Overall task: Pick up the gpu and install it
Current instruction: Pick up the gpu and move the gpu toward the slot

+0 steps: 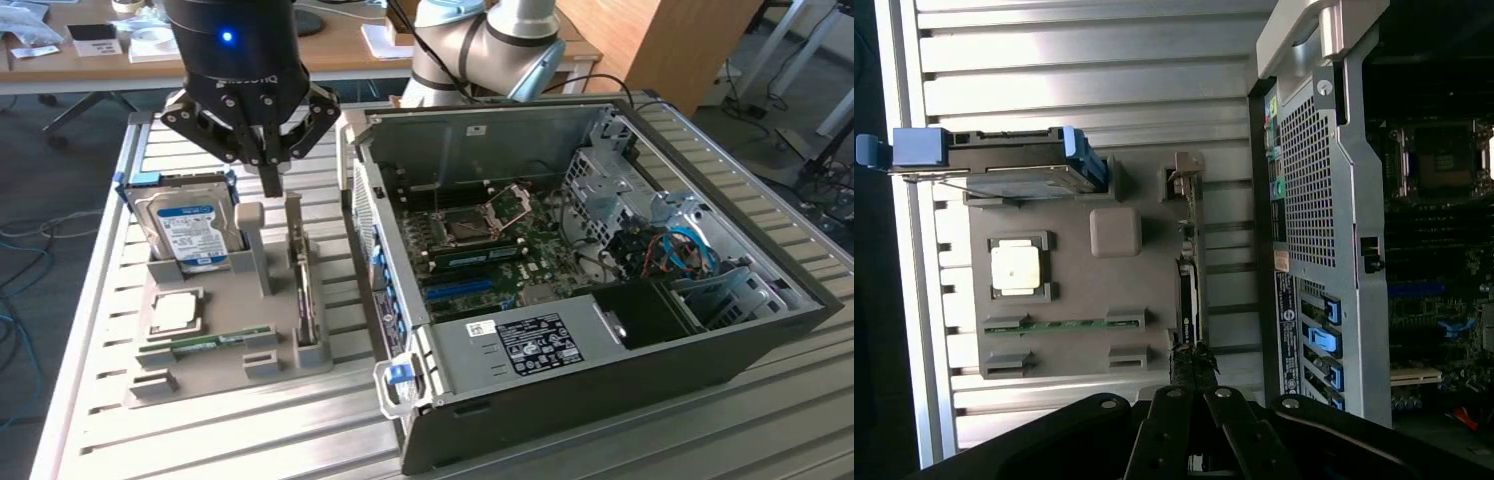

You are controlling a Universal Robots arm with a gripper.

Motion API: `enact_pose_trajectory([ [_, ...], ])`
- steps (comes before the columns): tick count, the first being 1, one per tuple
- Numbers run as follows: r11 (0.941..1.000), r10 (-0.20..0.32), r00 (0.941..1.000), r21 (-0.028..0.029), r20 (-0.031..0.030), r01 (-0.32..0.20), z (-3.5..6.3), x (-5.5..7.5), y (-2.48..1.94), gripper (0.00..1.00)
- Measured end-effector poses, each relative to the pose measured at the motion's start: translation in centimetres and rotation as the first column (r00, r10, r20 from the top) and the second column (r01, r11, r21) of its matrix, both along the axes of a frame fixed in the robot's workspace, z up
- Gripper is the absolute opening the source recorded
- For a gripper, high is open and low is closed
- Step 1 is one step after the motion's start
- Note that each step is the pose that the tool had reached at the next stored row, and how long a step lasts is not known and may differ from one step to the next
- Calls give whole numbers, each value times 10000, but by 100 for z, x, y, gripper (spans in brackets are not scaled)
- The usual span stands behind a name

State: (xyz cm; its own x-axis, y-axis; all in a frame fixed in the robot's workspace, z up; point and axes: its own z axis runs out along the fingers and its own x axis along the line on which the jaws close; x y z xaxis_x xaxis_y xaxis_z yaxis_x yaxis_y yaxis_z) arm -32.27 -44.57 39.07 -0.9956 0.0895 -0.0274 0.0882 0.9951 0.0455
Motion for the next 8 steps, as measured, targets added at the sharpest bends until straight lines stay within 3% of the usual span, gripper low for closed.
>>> enact_pose_trajectory([
  [8, 10000, -2, 10000, 2, 0, 2, 0, 0, -15, 11],
])
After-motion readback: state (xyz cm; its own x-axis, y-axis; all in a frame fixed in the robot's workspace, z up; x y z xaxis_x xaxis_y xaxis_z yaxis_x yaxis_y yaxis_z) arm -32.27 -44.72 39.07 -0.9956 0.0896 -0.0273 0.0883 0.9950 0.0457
